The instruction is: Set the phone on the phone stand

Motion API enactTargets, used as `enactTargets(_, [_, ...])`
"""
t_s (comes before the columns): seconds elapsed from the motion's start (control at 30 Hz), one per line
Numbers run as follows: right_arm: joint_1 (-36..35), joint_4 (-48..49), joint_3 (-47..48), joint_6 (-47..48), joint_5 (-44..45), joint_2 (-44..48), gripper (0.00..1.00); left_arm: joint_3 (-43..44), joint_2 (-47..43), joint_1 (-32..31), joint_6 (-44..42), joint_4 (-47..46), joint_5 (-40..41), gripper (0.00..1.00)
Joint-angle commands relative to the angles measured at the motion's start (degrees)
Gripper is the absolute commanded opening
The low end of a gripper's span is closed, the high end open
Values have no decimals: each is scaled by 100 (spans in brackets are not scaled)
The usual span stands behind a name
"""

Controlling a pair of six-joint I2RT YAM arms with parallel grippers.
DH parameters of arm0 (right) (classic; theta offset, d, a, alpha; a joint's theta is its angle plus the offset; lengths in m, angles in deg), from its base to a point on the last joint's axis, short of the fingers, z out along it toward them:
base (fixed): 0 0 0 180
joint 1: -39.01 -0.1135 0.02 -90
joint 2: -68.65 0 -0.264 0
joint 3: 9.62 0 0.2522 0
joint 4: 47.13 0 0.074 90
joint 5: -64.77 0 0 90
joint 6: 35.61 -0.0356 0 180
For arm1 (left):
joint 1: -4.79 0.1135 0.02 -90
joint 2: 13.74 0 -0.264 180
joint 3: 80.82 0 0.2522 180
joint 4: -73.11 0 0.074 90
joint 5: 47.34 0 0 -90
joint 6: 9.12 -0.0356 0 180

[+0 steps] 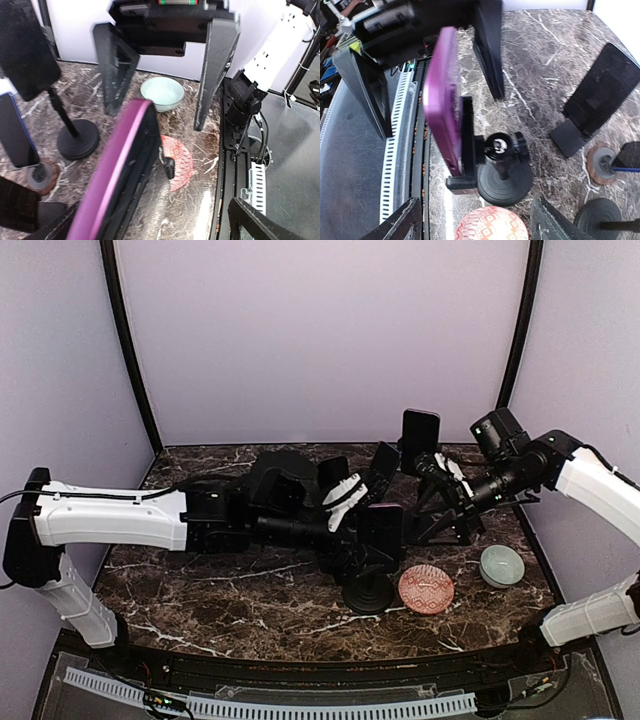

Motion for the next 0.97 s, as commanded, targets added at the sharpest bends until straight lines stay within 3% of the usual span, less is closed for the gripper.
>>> enactTargets(0.0, [235,22,152,-126,108,153,74,-190,-562,-28,-142,256,541,99])
enactTargets(0.17, [679,342,347,-762,381,440,72,-444,-1268,-23,-96,429,2103,99])
enactTargets(0.3, [1246,931,662,-1718,783,531,70,-1087,-2046,20,217,352,4228,99])
enactTargets(0.43, [1848,2032,513,-2667,2231,822,73,-1549,-2820,370,1190,929,5536,99])
enactTargets(0.47, [1964,2245,473,-2847,2698,835,73,-1666,-3019,454,1393,1068,5708,99])
enactTargets(0.63, [2184,3097,36,-3445,4604,870,97,-2430,-4008,695,1557,862,5992,99])
enactTargets(0.93, [2491,3537,-714,-3889,4412,1086,100,-2555,-4115,804,1388,1325,6213,99])
